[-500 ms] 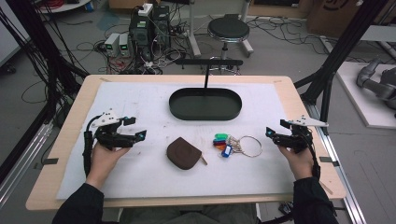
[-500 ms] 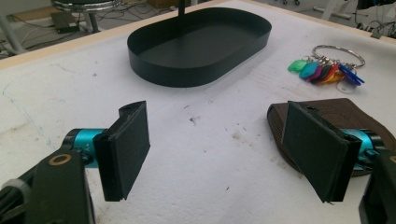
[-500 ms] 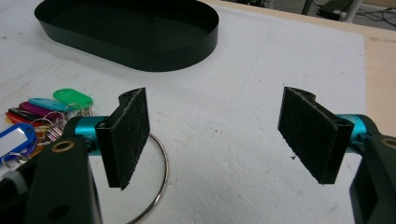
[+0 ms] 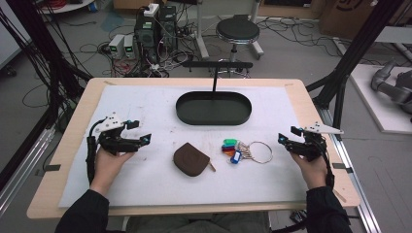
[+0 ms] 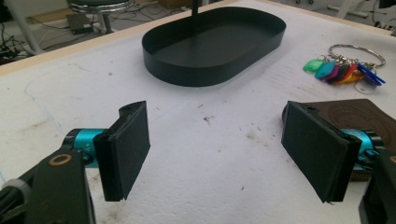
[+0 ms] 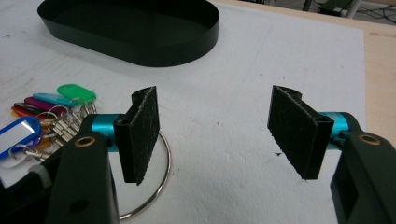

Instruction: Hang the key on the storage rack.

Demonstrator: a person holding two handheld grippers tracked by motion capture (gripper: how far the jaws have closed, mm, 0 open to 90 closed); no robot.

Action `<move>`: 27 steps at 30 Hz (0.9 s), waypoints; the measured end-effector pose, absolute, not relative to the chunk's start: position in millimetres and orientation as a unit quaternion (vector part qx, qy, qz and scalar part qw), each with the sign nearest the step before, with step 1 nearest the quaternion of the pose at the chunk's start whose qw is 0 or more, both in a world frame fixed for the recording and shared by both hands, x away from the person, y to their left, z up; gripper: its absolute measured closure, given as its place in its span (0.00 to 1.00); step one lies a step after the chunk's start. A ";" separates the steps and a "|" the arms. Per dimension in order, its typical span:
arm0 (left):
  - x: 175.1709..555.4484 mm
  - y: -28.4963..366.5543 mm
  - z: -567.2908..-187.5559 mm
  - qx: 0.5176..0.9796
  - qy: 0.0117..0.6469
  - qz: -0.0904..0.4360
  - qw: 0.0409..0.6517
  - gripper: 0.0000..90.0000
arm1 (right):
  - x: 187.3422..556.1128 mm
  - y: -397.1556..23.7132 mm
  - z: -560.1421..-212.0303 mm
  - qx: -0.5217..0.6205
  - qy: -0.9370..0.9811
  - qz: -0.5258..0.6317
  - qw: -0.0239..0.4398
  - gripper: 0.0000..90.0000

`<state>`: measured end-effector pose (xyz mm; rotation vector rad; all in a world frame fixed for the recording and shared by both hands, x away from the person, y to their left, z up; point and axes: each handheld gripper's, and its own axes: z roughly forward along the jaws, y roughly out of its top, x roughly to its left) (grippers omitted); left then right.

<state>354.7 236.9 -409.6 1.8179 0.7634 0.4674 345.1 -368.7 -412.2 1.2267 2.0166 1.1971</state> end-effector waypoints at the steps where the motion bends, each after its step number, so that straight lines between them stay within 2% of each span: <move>1: 355.1 237.3 -409.4 0.758 0.321 0.205 0.529 0.26 | 342.5 -370.5 -412.5 0.453 0.739 0.437 0.242 0.41; 9: 357.4 240.1 -408.0 0.750 0.331 0.216 0.530 0.27 | 335.4 -373.4 -415.0 0.476 0.732 0.431 0.227 0.49; 11: 358.1 239.6 -408.3 0.750 0.334 0.216 0.529 0.27 | 335.8 -369.4 -418.9 0.475 0.742 0.419 0.220 0.57; 17: 357.9 237.9 -408.3 0.752 0.334 0.215 0.526 0.27 | 339.6 -360.4 -426.6 0.472 0.760 0.403 0.194 0.70; 27: 357.7 237.3 -408.7 0.756 0.337 0.210 0.521 0.27 | 347.8 -343.8 -438.4 0.467 0.787 0.370 0.162 0.77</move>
